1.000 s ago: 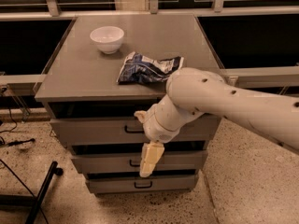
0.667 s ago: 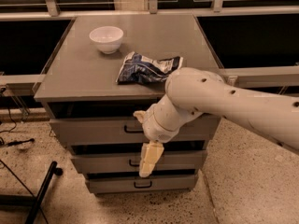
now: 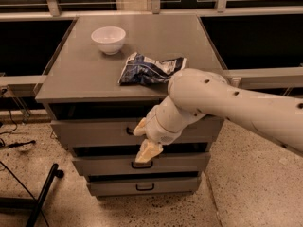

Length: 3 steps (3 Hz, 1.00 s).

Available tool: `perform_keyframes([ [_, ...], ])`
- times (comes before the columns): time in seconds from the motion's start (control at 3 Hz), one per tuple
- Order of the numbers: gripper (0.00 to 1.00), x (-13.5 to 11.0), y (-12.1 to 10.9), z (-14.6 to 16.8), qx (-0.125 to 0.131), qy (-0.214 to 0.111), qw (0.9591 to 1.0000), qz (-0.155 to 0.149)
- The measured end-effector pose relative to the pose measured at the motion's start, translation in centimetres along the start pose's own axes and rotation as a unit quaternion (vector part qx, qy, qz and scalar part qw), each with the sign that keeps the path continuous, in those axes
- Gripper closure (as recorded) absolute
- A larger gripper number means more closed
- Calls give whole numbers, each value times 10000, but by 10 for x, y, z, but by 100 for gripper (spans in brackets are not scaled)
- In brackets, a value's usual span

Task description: Open top drawer

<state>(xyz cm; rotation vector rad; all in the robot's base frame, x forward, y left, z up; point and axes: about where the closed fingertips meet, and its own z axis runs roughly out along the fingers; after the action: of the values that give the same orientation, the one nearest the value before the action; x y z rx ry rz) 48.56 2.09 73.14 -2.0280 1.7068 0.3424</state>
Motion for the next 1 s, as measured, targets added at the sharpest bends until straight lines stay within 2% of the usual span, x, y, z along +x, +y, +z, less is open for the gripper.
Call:
perform_keyframes([
  [0.33, 32, 0, 0, 0, 0, 0, 10000, 0],
  [0.67, 2, -3, -8, 5, 53, 61, 10000, -57],
  [1.0, 0, -5, -15, 11, 92, 115, 9998, -103],
])
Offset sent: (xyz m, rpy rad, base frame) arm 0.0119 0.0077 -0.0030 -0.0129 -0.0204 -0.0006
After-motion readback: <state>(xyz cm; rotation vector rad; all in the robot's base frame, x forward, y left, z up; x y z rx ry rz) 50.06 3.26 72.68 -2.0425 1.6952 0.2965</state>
